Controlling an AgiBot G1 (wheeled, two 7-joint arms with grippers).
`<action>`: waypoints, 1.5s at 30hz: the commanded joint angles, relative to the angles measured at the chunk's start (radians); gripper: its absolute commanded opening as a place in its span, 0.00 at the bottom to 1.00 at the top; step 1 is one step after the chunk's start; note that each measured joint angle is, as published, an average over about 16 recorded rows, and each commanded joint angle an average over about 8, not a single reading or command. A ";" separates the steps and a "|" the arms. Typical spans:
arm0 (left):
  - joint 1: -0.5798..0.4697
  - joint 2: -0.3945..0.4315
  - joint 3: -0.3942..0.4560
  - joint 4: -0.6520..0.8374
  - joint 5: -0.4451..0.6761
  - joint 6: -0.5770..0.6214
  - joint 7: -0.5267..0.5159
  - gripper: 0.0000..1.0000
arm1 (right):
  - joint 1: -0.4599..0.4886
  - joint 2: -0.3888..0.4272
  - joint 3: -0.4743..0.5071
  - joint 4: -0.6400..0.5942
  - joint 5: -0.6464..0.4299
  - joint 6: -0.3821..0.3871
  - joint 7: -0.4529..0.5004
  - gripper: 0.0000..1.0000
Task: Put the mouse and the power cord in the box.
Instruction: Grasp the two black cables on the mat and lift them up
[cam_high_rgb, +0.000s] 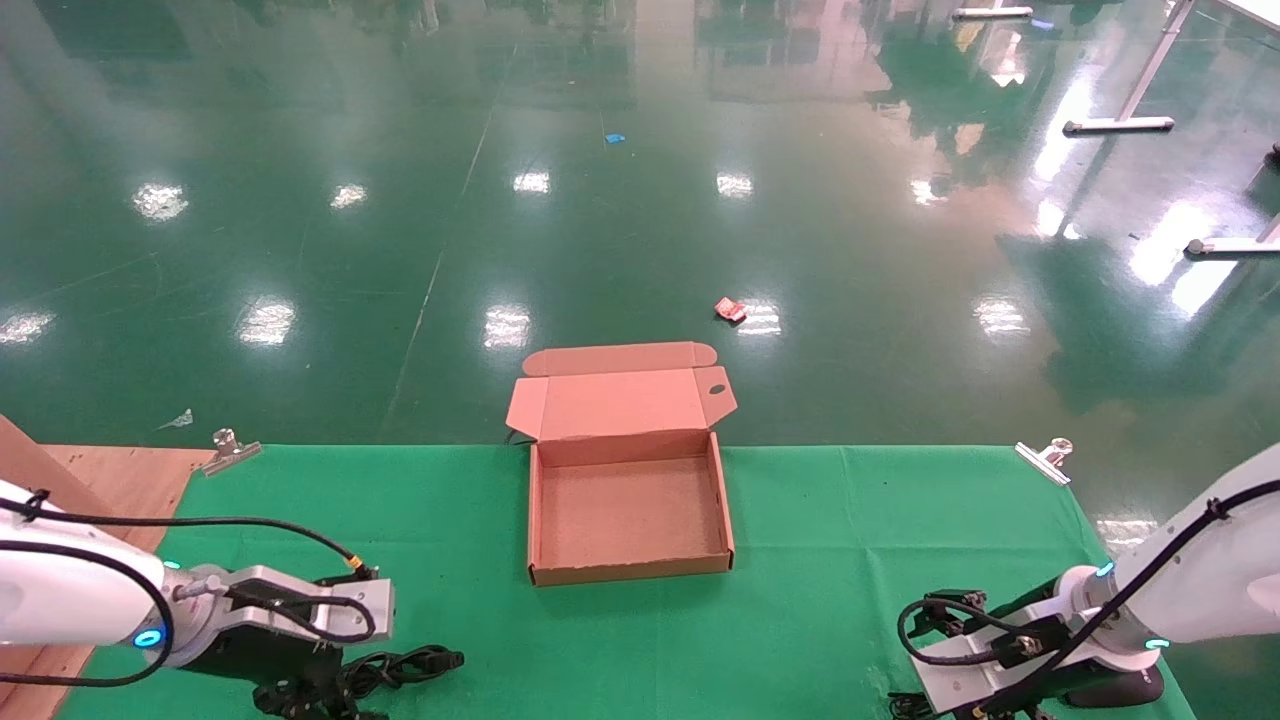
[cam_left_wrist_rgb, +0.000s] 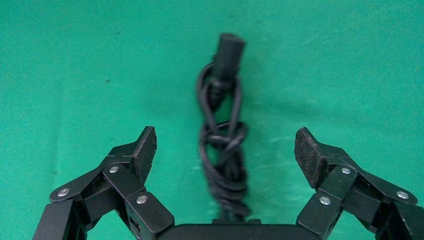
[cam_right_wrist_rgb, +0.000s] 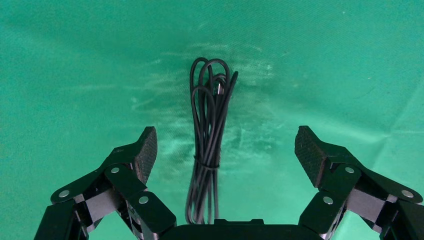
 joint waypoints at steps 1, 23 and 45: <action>-0.003 0.014 -0.001 0.026 0.001 -0.023 0.009 1.00 | 0.006 -0.011 0.006 -0.052 0.007 0.024 -0.024 0.94; -0.029 0.036 0.009 0.149 0.018 -0.063 0.078 0.00 | 0.043 -0.042 0.020 -0.238 0.027 0.083 -0.166 0.00; -0.027 0.027 0.006 0.173 0.013 -0.045 0.104 0.00 | 0.045 -0.064 0.015 -0.276 0.020 0.089 -0.195 0.00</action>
